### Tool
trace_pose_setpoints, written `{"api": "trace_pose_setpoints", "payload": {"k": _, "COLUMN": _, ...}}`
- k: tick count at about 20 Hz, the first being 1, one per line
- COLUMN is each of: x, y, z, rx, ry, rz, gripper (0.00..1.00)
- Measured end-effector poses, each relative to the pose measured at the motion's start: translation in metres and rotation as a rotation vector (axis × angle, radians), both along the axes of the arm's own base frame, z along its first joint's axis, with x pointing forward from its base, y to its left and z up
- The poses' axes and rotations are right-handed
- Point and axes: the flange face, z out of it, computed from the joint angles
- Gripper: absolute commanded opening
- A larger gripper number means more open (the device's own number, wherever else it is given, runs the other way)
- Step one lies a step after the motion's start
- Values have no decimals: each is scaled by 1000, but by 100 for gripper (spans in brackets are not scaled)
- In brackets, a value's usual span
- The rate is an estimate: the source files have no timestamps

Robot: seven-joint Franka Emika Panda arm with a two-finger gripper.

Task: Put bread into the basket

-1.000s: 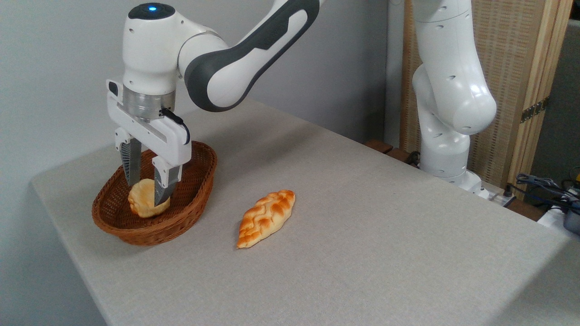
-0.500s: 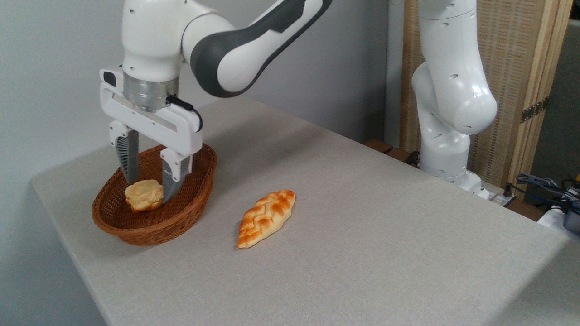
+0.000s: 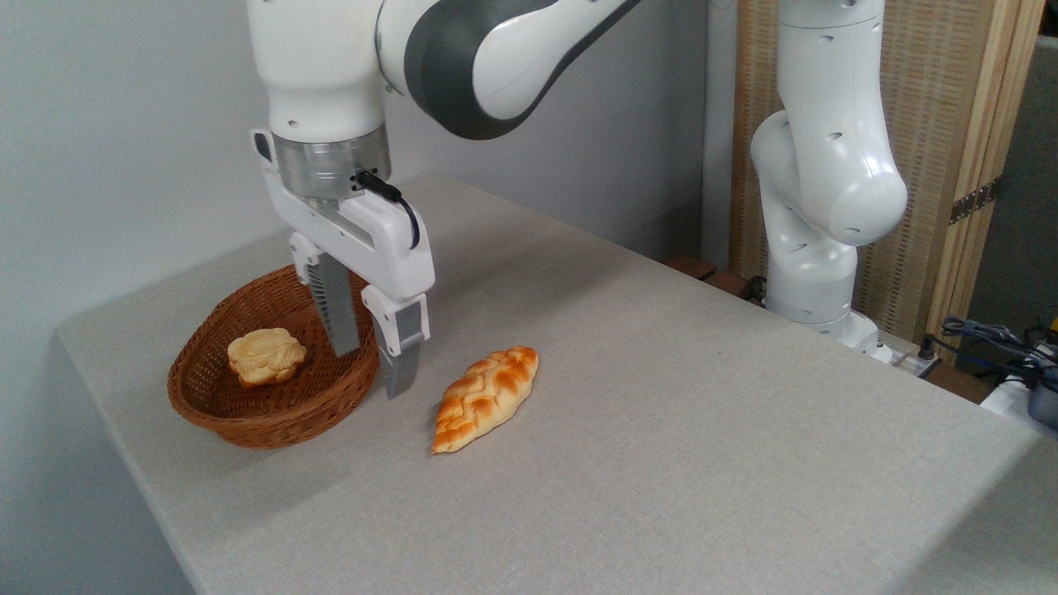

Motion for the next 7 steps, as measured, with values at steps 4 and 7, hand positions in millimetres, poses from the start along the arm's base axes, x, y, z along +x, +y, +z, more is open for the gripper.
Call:
{"api": "trace_pose_setpoints", "payload": {"k": 4, "x": -6, "y": 28, "z": 5, "rx": 19, "ry": 22, "rz": -126, "gripper": 100}}
{"api": "trace_pose_setpoints", "payload": {"k": 7, "x": -11, "y": 33, "z": 8, "rx": 15, "ry": 41, "rz": -147, "gripper": 100}}
